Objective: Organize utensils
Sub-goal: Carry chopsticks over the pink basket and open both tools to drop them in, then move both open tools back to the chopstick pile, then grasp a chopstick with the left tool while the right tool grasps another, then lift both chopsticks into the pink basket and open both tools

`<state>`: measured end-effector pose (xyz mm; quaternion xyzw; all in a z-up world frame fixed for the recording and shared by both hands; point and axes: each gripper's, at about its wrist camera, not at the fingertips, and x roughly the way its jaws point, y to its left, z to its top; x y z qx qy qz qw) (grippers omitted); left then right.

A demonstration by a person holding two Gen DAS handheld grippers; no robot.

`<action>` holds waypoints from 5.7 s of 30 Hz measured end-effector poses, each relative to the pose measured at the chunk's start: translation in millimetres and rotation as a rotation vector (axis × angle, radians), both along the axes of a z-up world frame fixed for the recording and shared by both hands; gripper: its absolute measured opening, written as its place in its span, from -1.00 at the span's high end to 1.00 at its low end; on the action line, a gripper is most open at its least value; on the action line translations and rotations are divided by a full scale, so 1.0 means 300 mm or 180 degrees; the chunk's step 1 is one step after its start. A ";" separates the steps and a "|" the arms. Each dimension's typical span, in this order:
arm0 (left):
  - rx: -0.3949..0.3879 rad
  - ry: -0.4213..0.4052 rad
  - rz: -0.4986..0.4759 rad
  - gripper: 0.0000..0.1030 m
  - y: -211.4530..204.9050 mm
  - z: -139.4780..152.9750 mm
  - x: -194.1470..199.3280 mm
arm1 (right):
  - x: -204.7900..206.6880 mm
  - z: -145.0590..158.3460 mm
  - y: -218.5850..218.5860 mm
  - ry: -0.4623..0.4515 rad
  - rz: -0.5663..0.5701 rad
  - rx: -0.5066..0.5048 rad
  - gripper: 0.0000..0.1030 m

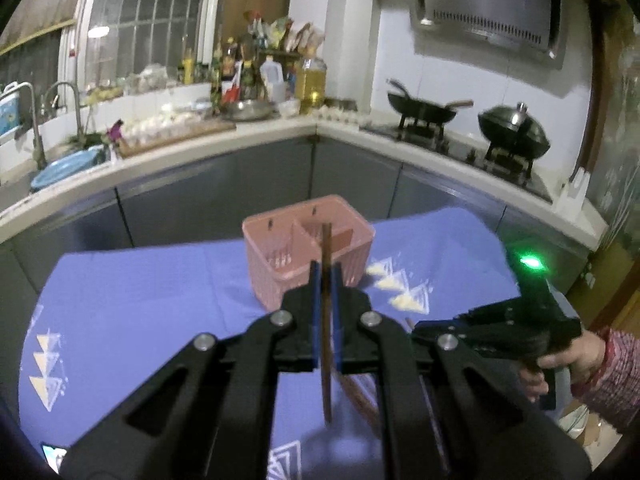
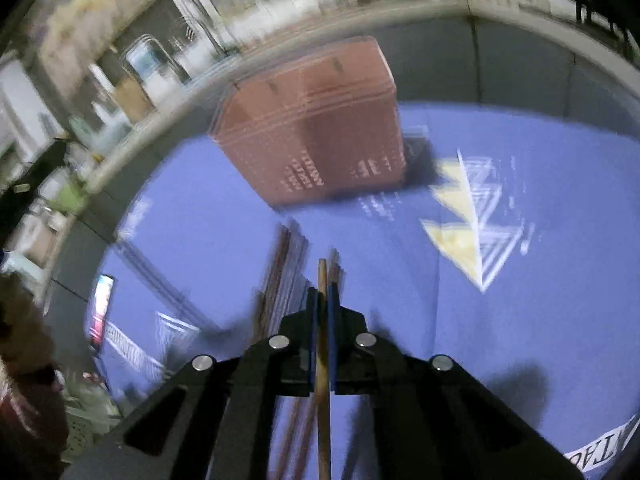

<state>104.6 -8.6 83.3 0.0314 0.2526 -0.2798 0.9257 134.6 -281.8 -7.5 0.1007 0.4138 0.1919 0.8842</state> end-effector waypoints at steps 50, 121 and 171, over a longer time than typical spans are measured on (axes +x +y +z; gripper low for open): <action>-0.0361 -0.0050 0.0635 0.43 0.090 -0.005 0.051 | 0.015 0.458 0.049 -0.1669 -0.0453 0.0424 0.12; 0.0863 0.1260 0.0056 0.85 -0.073 -0.577 0.127 | 0.036 -0.227 0.140 0.0113 -0.0139 -0.0916 0.85; -0.0128 -0.0425 0.0590 0.91 -0.102 0.196 0.394 | 0.346 0.508 0.163 -0.2191 -0.0759 0.0183 0.90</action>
